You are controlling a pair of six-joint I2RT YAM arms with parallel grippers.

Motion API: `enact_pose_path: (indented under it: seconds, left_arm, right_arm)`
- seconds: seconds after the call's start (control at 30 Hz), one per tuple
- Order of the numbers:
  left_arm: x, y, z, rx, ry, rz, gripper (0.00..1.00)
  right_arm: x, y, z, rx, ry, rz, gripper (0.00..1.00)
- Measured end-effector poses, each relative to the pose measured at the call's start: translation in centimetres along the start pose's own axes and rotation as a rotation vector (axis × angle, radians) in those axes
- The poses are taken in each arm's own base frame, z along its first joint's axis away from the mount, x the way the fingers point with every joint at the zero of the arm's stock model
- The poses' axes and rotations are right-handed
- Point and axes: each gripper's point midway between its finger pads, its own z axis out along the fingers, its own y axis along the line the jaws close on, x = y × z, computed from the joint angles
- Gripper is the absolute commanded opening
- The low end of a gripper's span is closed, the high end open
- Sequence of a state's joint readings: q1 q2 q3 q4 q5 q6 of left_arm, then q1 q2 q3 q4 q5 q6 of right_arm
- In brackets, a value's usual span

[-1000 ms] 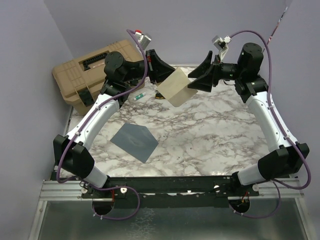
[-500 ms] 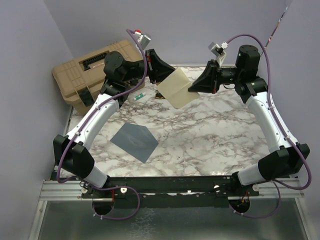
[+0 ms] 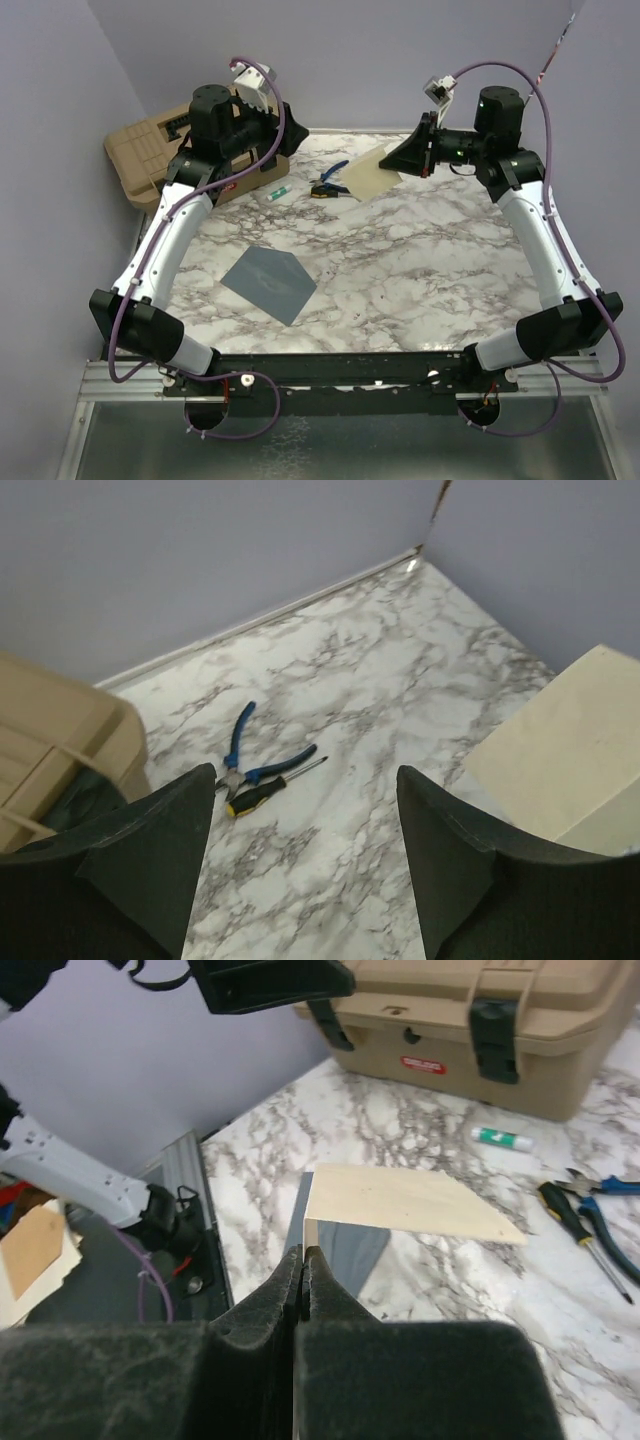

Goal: Place the letter into the envelope and seal it

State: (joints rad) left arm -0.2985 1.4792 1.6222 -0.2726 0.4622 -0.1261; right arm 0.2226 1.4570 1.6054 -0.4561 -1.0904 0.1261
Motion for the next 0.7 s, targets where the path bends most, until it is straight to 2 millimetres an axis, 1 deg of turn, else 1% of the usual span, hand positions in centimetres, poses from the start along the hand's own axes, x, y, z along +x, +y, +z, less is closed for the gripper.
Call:
enact_pose_path:
  seconds: [0.07,0.17,0.23,0.27,0.4,0.47,0.5,0.6,0.63,0.7]
  left_arm:
    - [0.4,1.0,-0.1,-0.06,0.017,0.004,0.74]
    - [0.0,0.9,-0.2,-0.057,0.014,-0.002,0.73]
    - [-0.7,-0.5,-0.1,0.012,-0.009,-0.01,0.74]
    - [-0.9,-1.6,0.0,0.059,-0.016,-0.017,0.74]
    - [-1.1,-5.4,0.2,0.204,-0.021,-0.013,0.77]
    - [-0.9,-7.6,0.3,0.276,-0.014,-0.009,0.79]
    - [-0.7,-9.0,0.3,0.324,-0.005,-0.007,0.79]
    - [-0.2,-12.0,-0.2,0.444,0.014,-0.002,0.78]
    - [0.1,-12.8,-0.4,0.489,0.023,-0.002,0.76]
    - [0.6,-13.8,-0.8,0.555,0.04,-0.004,0.72]
  right_arm:
    - [-0.5,-0.7,0.0,0.048,-0.007,-0.005,0.0]
    - [-0.6,-1.2,0.0,0.076,-0.01,0.006,0.0]
    - [-0.5,-1.3,0.0,0.078,-0.012,0.021,0.0]
    - [-0.5,-1.4,0.1,0.077,-0.014,0.028,0.0]
    - [-0.3,-1.3,0.6,0.059,-0.028,0.059,0.0]
    - [-0.3,-1.1,0.8,0.039,-0.036,0.07,0.0]
    - [-0.2,-0.8,0.9,0.026,-0.039,0.077,0.0]
    - [-0.4,0.1,1.1,-0.02,-0.049,0.081,0.0]
    - [-0.6,0.5,1.0,-0.035,-0.053,0.075,0.01]
    - [-1.2,1.5,0.8,-0.068,-0.064,0.058,0.0]
